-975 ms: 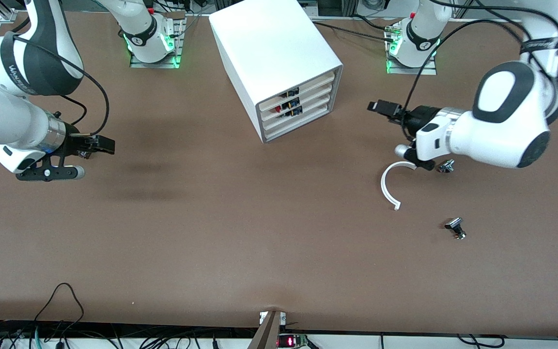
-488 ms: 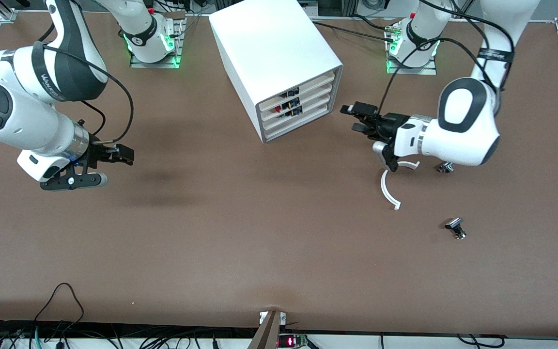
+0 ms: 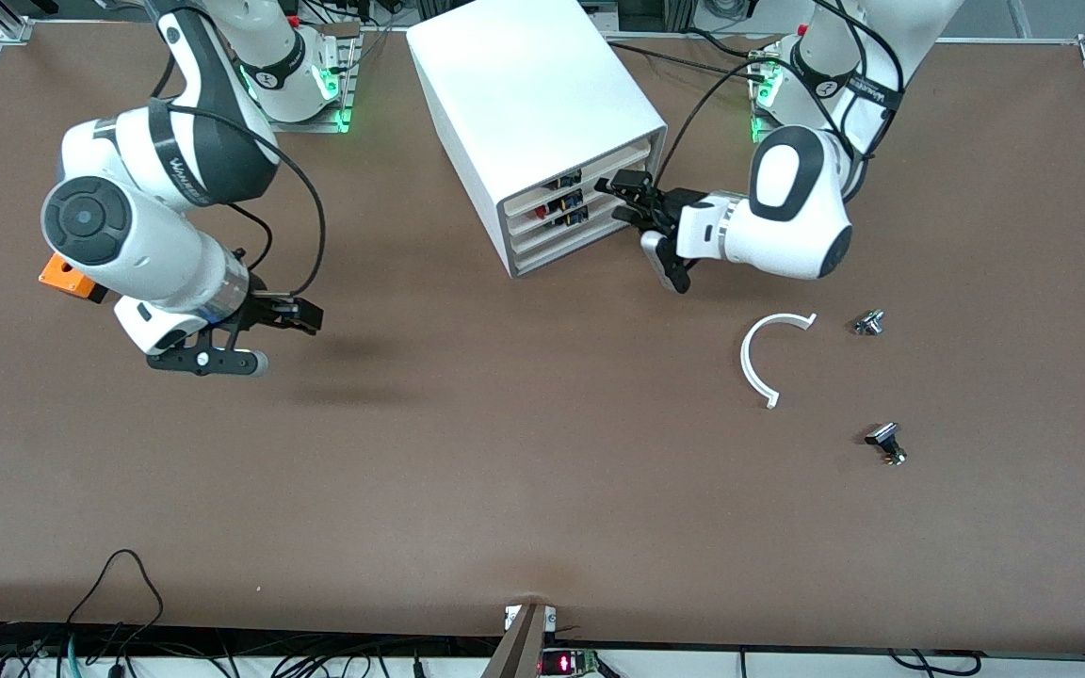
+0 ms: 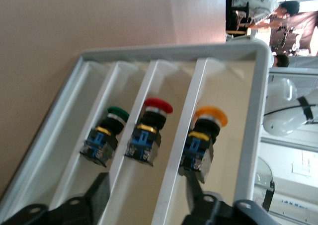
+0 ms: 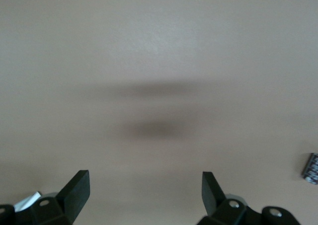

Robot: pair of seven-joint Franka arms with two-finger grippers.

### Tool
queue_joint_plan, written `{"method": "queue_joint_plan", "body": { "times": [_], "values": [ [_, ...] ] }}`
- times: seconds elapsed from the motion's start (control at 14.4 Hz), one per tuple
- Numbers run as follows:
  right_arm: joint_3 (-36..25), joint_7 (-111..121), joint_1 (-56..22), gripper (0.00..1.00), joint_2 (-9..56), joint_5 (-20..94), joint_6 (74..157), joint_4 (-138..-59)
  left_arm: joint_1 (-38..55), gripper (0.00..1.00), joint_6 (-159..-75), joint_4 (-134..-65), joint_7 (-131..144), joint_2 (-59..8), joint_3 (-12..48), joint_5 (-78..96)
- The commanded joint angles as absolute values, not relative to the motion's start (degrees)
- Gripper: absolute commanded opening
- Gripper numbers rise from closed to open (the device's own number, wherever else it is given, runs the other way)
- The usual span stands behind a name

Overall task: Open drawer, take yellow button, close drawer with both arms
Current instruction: 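Grasp the lowest drawer's front edge with the left gripper, then pull the drawer open with the left gripper while the right gripper approaches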

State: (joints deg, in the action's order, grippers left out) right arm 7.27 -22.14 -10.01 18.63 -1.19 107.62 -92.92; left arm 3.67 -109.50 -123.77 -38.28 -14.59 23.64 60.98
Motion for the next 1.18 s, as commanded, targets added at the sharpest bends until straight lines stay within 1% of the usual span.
{"method": "queue_joint_plan", "body": {
  "times": [0.0,0.21,0.42,0.56,0.63,0.84,1.11],
  "values": [
    [7.12,-26.53,-10.98,1.00,21.62,-0.53,106.61,-87.20,2.81,0.64,-109.42,-127.18,-41.39,-11.78,23.99,62.75],
    [7.12,-33.63,-13.09,1.00,22.93,0.08,107.14,-85.61,2.20,0.65,-109.07,-127.70,-44.12,-11.69,26.19,63.71],
    [7.12,-40.50,-14.06,1.00,24.69,1.05,106.52,-82.01,2.37,0.66,-108.37,-129.19,-46.22,-11.69,26.45,67.58],
    [7.12,-45.32,-15.20,1.00,25.31,1.58,106.35,-80.69,2.37,0.64,-108.37,-129.99,-48.94,-11.86,26.46,68.29],
    [7.12,-47.61,-15.81,1.00,25.66,1.76,106.26,-79.73,2.37,0.51,-108.37,-130.16,-49.56,-11.95,26.46,68.29],
    [7.12,-55.08,-18.01,1.00,28.03,2.37,105.12,-74.55,2.64,0.01,-108.28,-130.17,-49.75,-12.22,26.46,68.29],
    [7.12,-66.86,-21.88,1.00,31.37,3.60,105.03,-67.87,1.85,0.00,-108.19,-129.03,-49.31,-12.74,26.02,68.03]
  ]
}}
